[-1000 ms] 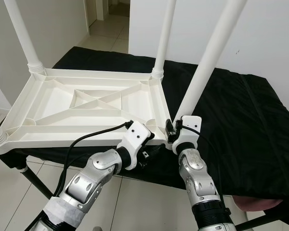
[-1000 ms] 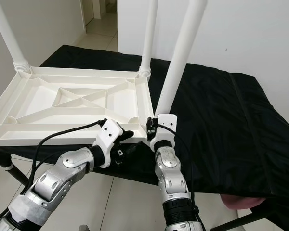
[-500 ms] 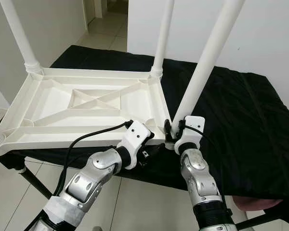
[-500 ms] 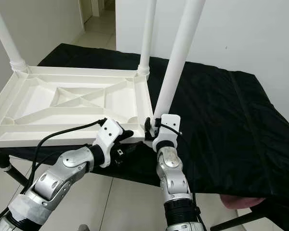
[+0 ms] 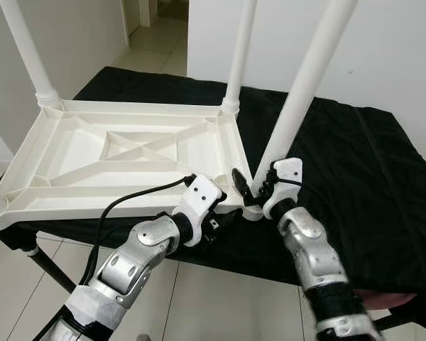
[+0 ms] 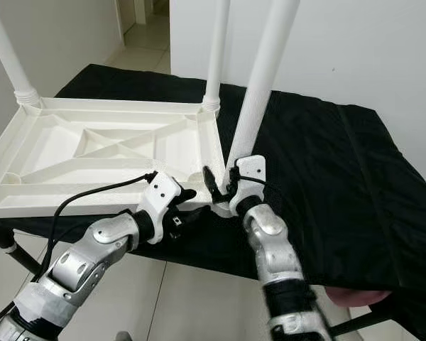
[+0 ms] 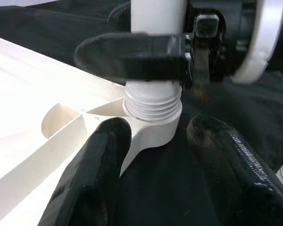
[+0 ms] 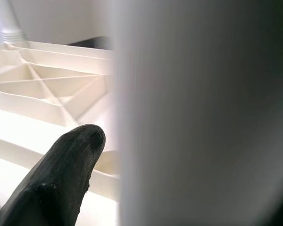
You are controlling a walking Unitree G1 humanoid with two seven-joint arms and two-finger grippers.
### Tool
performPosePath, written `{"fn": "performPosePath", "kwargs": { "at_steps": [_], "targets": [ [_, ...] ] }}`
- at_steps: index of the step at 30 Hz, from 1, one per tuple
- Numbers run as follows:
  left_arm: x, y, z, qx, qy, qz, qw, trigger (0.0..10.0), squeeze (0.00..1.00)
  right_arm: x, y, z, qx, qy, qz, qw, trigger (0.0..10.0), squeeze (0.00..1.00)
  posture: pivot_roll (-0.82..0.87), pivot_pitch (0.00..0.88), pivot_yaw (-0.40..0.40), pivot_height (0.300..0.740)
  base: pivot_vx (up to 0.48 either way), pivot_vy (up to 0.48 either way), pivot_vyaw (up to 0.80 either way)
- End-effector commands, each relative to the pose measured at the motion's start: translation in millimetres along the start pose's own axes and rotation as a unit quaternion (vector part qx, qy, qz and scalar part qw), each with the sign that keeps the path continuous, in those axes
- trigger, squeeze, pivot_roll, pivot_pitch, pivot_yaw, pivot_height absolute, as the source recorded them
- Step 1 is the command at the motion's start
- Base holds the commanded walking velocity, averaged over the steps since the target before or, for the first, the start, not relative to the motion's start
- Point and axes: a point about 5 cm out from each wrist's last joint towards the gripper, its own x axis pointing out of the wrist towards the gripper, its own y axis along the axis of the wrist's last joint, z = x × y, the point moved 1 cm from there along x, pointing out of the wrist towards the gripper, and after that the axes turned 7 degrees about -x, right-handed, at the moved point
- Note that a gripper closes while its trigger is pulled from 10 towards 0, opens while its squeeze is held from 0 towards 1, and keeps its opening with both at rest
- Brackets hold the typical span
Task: Building children table
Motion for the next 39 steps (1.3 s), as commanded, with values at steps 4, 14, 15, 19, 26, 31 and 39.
{"fn": "performPosePath", "kwargs": {
  "at_steps": [4,14,15,19,26,31,39],
  "targets": [
    [0.1,0,3.3,0.006,-0.04,-0.005,0.999,10.0,0.0,3.4,-8,-0.4,-0.025,0.106,-0.009,0.994,10.0,0.0,-0.04,0.0,-0.042,0.74,0.0,0.0,0.0],
    [-0.8,1,1.4,0.008,-0.034,-0.004,0.999,10.0,0.0,10.2,-15,5.8,-0.032,0.178,-0.033,0.983,10.0,0.0,-0.02,0.0,-0.049,0.74,0.0,0.0,0.0],
    [-0.9,1,1.3,0.008,-0.034,-0.004,0.999,10.0,0.0,10.5,-15,6.5,-0.032,0.181,-0.033,0.982,9.2,0.0,-0.02,0.0,-0.049,0.74,0.0,0.0,0.0],
    [-0.7,1,1.5,0.008,-0.034,-0.004,0.999,10.0,0.0,11.4,-17,8.3,-0.031,0.192,-0.031,0.98,4.8,0.0,-0.02,0.0,-0.049,0.74,0.0,0.0,0.0],
    [0.0,1,1.6,0.008,-0.035,-0.004,0.999,10.0,0.0,10.2,-21,8.4,-0.026,0.204,-0.033,0.978,0.0,0.0,-0.02,0.0,-0.05,0.74,0.0,0.0,0.0],
    [1.8,0,3.2,0.006,-0.038,-0.004,0.999,10.0,0.0,5.1,-27,6.5,-0.014,0.214,-0.039,0.976,0.0,0.0,-0.04,0.0,-0.047,0.74,0.0,0.0,0.0],
    [2.6,-3,5.6,0.003,-0.044,-0.006,0.999,10.0,0.0,0.1,-26,6.6,-0.005,0.192,-0.031,0.981,10.0,0.0,-0.06,0.0,-0.051,0.74,0.0,0.0,0.0]
  ]
}}
